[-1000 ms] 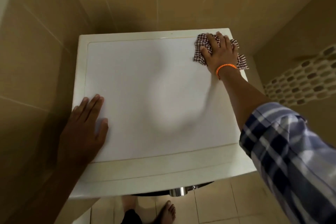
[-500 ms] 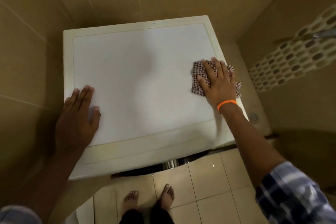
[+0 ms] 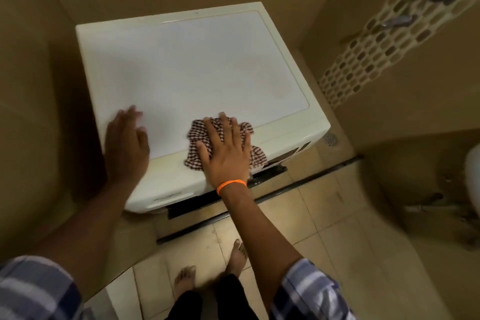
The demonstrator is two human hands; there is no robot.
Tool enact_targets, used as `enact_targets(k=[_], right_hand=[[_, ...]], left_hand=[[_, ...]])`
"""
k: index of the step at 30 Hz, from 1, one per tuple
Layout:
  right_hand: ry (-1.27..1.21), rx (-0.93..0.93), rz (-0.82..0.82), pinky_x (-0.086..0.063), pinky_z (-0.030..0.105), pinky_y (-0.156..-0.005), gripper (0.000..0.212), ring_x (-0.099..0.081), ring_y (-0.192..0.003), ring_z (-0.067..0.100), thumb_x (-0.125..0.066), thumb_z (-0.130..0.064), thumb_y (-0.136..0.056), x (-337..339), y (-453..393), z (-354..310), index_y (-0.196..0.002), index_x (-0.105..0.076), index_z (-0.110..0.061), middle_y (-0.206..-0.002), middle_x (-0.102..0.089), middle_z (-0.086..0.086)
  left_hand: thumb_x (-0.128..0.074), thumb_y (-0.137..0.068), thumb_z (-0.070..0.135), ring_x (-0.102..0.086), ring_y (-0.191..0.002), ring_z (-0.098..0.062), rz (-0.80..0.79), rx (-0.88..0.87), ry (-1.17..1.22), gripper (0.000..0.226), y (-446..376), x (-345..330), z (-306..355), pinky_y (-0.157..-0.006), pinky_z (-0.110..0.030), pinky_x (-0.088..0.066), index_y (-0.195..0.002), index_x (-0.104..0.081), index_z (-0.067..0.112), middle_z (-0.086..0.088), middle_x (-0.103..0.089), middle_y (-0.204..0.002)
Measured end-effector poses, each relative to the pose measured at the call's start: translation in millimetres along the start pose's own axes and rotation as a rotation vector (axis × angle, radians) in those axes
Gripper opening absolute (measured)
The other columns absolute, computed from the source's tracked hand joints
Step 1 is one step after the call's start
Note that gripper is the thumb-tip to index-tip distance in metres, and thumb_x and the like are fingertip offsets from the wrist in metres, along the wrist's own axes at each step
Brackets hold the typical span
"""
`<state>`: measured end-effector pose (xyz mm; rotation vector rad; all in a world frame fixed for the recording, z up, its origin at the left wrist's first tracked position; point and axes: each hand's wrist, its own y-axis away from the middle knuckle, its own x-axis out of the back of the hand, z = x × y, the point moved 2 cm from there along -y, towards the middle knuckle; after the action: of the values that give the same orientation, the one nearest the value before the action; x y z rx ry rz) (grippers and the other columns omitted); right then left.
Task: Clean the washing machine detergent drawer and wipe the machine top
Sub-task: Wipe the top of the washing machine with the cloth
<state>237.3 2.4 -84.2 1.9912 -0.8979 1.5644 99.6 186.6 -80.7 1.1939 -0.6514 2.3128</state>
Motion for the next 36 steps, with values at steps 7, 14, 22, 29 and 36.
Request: enact_targets(k=[7, 14, 22, 29, 36], right_hand=[[-0.046, 0.119, -0.033, -0.009, 0.052, -0.132, 0.056, -0.006, -0.165, 0.023, -0.021, -0.053, -0.113, -23.1, 41.6, -83.6, -0.167, -0.023, -0.037, -0.178, -0.011, -0.002], [-0.628, -0.018, -0.045, -0.029, 0.046, -0.125, 0.036, -0.041, -0.151, 0.012, -0.047, -0.035, -0.11, -21.6, 73.4, -143.7, -0.142, -0.064, -0.035, -0.157, -0.055, -0.009], [-1.459, -0.388, -0.179, -0.053, 0.03, -0.108, 0.032, -0.066, -0.126, 0.015, -0.05, -0.012, -0.108, 30.1, 80.2, -149.3, -0.125, -0.077, -0.013, -0.137, -0.072, 0.003], [-1.757, -0.634, 0.12, -0.054, 0.036, -0.108, 0.035, -0.068, -0.127, 0.018, -0.052, -0.001, -0.106, 64.9, 102.9, -92.1, -0.136, -0.068, -0.014, -0.138, -0.07, 0.004], [-0.98, -0.882, 0.413, -0.062, 0.047, -0.086, 0.02, -0.071, -0.09, 0.017, -0.059, -0.023, -0.103, 117.2, 169.2, -18.1, -0.091, -0.072, -0.034, -0.093, -0.075, -0.006]], left_hand=[[-0.046, -0.108, 0.014, -0.05, -0.147, -0.014, 0.001, 0.351, 0.567, 0.042, 70.4, 22.4, 29.8, -0.116, -0.012, -0.035, -0.148, -0.06, 0.016, 0.001, -0.058, -0.157], [-0.038, -0.115, 0.007, -0.033, -0.159, -0.012, -0.075, 0.462, 0.906, 0.042, 108.0, 42.1, 25.1, -0.131, -0.033, -0.029, -0.154, -0.05, 0.016, 0.001, -0.034, -0.174], [-0.059, -0.111, 0.023, -0.06, -0.124, -0.002, -0.086, 0.631, 1.075, 0.055, 116.7, 70.7, 47.2, -0.085, -0.011, -0.054, -0.163, -0.041, 0.029, 0.006, -0.053, -0.155], [-0.076, -0.099, 0.018, -0.071, -0.117, -0.034, -0.244, 0.999, 1.339, 0.055, 118.5, 75.5, 65.1, -0.084, -0.046, -0.064, -0.15, -0.059, 0.028, -0.012, -0.07, -0.135], [-0.071, -0.101, 0.015, -0.072, -0.12, -0.037, -0.469, 0.966, 1.476, 0.045, 138.5, 59.5, 137.3, -0.092, -0.051, -0.064, -0.146, -0.063, 0.016, -0.015, -0.074, -0.134]])
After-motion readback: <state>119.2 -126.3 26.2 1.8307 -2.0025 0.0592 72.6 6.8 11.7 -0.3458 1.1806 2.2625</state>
